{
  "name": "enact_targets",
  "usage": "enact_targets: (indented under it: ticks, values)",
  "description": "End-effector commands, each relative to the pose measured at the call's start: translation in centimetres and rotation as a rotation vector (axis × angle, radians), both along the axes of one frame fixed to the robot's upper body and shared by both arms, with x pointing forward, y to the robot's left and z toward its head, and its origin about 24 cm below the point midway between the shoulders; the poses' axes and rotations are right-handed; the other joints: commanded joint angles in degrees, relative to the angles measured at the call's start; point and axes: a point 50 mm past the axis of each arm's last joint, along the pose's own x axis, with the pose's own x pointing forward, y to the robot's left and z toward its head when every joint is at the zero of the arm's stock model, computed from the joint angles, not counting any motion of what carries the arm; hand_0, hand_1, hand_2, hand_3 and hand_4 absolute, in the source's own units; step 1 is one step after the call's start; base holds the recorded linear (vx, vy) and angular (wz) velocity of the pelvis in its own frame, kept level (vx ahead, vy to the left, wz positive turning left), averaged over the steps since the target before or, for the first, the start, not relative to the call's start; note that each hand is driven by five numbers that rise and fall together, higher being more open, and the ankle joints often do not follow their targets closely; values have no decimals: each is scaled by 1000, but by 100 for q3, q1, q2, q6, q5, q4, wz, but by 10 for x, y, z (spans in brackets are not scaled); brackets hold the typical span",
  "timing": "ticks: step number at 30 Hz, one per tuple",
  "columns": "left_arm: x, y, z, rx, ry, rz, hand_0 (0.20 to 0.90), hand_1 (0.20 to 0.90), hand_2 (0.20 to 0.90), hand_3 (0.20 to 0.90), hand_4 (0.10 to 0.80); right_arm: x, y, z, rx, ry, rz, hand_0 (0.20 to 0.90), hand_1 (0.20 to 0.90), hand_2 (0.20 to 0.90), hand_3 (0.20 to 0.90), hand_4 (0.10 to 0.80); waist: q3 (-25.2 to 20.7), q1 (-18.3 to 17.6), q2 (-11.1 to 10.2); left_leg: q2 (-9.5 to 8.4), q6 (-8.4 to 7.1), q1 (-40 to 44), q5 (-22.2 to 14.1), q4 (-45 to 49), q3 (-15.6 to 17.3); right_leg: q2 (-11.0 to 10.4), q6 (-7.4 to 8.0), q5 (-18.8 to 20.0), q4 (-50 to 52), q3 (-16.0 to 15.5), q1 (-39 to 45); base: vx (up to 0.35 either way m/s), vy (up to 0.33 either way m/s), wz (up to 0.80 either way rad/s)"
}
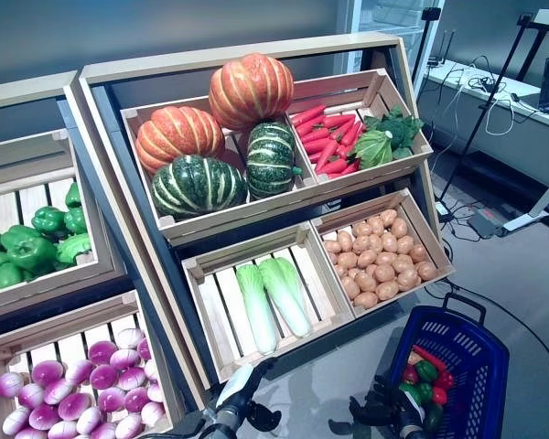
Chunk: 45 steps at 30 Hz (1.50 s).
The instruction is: Put vegetables into the basket
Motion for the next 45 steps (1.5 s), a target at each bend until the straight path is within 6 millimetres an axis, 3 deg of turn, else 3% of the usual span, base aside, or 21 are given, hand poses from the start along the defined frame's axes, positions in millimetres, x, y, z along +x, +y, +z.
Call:
enact_targets:
  ticks: [1,8,10,12,16,19,20,22,28,30,39,45]
  values:
    - [61,-5,43,23,-350,-128,900,900,900,900,800,54,-3,21,33,-167,-16,900,900,900,900,800,160,-24,-44,-224,361,249,-763,13,320,106,-374,-246,11,377,-44,0,0,0]
    - [93,62,93,530,-703,-307,900,900,900,900,800,49,-34,26,-7,-169,-15,900,900,900,900,800,143,-193,111,-206,394,308,-722,14,484,38,-355,-386,298,463,-150,38,38,-7]
    - [105,79,109,674,-750,-324,900,900,900,900,800,53,-41,31,-17,-188,-12,900,900,900,900,800,223,-236,142,-195,391,126,-770,304,485,-27,-386,-502,616,491,-340,-74,45,-20]
    - [125,86,130,819,-819,-355,900,900,900,900,800,70,-52,44,-24,-244,-14,900,900,900,900,800,474,-320,190,-165,357,-384,-914,1059,389,-139,-458,-676,1276,641,-844,-252,76,-13]
    - [143,95,147,952,-870,-365,900,900,900,900,800,96,-64,65,-29,-335,5,900,900,900,900,800,811,-408,226,-95,341,-966,-1230,1957,376,-317,-501,-931,2184,856,-1493,-183,62,-3]
    - [155,105,165,1045,-925,-360,900,900,900,900,800,128,-65,92,0,-460,12,900,900,900,900,800,1136,-476,141,1,378,-1653,-1578,2904,389,-506,-557,-1203,3131,1018,-2203,-244,29,-17]
    - [156,106,167,1050,-931,-358,900,900,900,900,800,130,-65,94,2,-468,12,900,900,900,900,800,1155,-479,132,12,381,-1735,-1616,3006,389,-520,-561,-1233,3232,1035,-2281,-243,-5,-11]
    - [172,111,194,1127,-996,-352,900,900,900,900,800,161,-66,125,19,-590,19,900,900,900,900,800,1402,-508,63,104,399,-2305,-1847,3636,413,-637,-603,-1415,3936,1118,-2859,-277,-20,8]
    - [195,111,239,1227,-1078,-370,900,900,900,900,800,198,-72,179,27,-785,20,900,900,900,900,800,1589,-523,21,211,429,-3435,-2384,4991,365,-796,-653,-1801,5236,1322,-3944,-148,-19,9]
    - [204,109,263,1246,-1117,-343,900,900,900,900,800,214,-75,210,33,-874,17,900,900,900,900,800,1680,-546,32,263,427,-3958,-2625,5619,271,-842,-684,-1981,5830,1442,-4465,-138,-10,5]
    - [217,111,321,1330,-1202,-280,900,900,900,900,800,231,-102,284,46,-1104,-31,900,900,900,900,800,1839,-474,48,327,422,-5465,-3212,7318,-90,-1002,-730,-2481,7361,1649,-5957,-93,12,3]
    - [219,114,352,1431,-1265,-276,900,900,900,900,800,233,-120,311,96,-1185,-112,900,900,900,900,800,1876,-430,35,447,426,-6297,-3465,8224,-169,-1060,-739,-2714,8119,1593,-6713,-50,-13,-1]
